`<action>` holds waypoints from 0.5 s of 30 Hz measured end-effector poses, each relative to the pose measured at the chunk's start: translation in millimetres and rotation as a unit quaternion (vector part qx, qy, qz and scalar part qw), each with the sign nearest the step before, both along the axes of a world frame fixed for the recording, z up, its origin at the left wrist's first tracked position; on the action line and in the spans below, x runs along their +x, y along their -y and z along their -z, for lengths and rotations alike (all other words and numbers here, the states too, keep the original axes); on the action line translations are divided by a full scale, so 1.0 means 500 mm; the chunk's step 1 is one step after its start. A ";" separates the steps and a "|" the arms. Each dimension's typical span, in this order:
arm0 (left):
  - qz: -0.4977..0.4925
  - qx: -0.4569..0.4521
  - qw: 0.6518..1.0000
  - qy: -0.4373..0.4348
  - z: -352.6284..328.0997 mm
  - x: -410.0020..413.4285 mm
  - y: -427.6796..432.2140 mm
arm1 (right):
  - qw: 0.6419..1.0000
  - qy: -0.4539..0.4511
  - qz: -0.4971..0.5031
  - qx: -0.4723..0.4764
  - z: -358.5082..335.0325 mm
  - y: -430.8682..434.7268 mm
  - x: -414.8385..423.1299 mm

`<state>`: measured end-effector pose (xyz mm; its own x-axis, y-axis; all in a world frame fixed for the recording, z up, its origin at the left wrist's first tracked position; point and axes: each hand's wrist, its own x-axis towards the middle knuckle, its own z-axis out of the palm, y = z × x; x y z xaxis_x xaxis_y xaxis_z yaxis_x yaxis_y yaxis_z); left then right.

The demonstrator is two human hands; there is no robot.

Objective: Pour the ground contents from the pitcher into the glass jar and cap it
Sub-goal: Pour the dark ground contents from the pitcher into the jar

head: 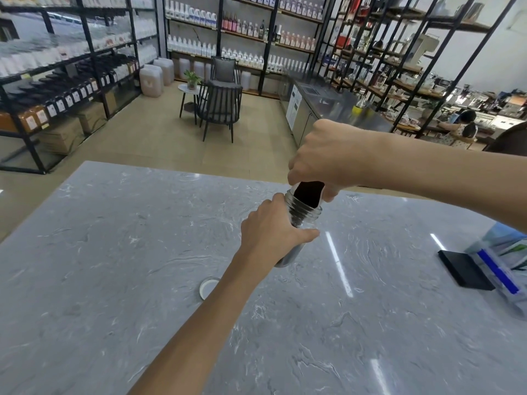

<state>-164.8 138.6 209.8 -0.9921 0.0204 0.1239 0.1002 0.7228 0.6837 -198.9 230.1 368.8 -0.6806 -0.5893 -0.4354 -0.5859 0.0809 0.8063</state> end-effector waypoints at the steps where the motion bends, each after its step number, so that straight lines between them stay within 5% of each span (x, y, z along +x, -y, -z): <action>1: -0.001 0.002 1.000 -0.001 0.000 0.000 0.000 | 1.000 0.000 0.004 -0.003 -0.001 0.000 0.000; 15: -0.005 0.005 1.000 0.000 0.002 0.006 0.006 | 1.000 0.003 0.008 -0.003 -0.005 0.001 0.002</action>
